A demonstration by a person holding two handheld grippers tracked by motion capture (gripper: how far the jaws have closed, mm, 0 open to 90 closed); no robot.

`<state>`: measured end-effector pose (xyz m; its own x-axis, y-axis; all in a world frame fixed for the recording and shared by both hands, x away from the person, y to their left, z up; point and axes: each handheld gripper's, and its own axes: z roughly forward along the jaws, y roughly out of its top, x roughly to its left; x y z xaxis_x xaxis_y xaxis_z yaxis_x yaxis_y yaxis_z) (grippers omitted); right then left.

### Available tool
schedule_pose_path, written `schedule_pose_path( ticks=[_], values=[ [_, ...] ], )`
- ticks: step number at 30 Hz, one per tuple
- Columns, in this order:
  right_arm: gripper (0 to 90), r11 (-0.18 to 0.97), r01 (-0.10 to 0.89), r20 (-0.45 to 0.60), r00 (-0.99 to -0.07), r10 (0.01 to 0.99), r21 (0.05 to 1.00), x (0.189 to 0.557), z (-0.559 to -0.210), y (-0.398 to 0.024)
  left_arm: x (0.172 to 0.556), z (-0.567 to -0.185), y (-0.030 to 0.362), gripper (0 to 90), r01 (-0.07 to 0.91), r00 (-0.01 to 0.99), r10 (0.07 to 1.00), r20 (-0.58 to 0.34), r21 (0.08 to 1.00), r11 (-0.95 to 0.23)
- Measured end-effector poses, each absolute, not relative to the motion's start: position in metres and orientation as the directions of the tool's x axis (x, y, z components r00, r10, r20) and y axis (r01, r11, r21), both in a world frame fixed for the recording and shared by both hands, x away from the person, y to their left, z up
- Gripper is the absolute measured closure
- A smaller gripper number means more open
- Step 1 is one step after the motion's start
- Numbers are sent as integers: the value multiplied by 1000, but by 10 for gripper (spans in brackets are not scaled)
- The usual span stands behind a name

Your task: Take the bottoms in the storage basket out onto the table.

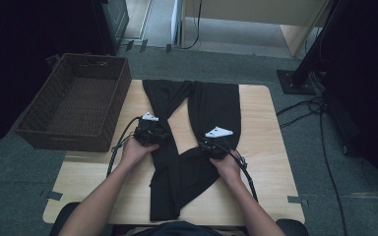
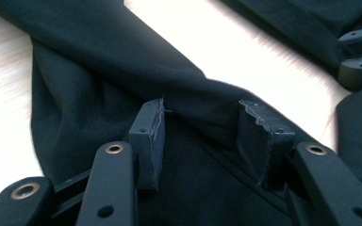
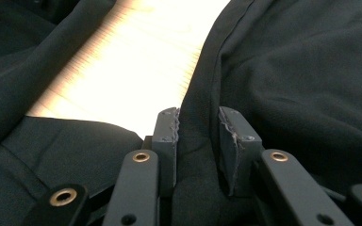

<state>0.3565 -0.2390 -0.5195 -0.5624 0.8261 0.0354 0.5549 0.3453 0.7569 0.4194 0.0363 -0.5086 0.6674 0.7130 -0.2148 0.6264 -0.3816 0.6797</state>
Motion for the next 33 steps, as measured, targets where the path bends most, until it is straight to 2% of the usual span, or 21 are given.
schedule_pose_path(
  ticks=[2, 5, 7, 9, 16, 18, 23, 26, 33],
  values=[
    [697, 339, 554, 37, -558, 829, 760, 356, -520, -238, 419, -509, 33, 566, 606, 677, 713, -181, 687, -401],
    [697, 343, 545, 32, -564, 825, 765, 356, -521, -237, 417, -511, 27, 764, 570, 696, 706, -132, 699, -432],
    [697, 338, 540, 34, -565, 824, 771, 356, -521, -235, 418, -512, 24, 855, 571, 692, 709, -133, 701, -426],
    [697, 336, 537, 35, -565, 824, 774, 356, -522, -235, 418, -512, 22, 897, 568, 701, 701, -132, 697, -437],
    [698, 340, 536, 36, -572, 820, 772, 356, -522, -236, 416, -488, 39, 900, 584, 688, 697, -204, 726, -363],
    [698, 340, 536, 35, -572, 820, 773, 356, -522, -236, 413, -478, 48, 900, 569, 686, 701, -193, 743, -352],
    [698, 342, 532, 32, -573, 819, 774, 356, -522, -236, 413, -473, 67, 900, 602, 644, 739, -198, 728, -329],
    [698, 343, 534, 35, -576, 817, 773, 356, -522, -236, 416, -471, 71, 844, 628, 621, 752, -220, 713, -310],
    [698, 350, 531, 33, -582, 812, 772, 355, -522, -237, 436, -453, 53, 731, 599, 638, 751, -171, 723, -344]
  ],
)
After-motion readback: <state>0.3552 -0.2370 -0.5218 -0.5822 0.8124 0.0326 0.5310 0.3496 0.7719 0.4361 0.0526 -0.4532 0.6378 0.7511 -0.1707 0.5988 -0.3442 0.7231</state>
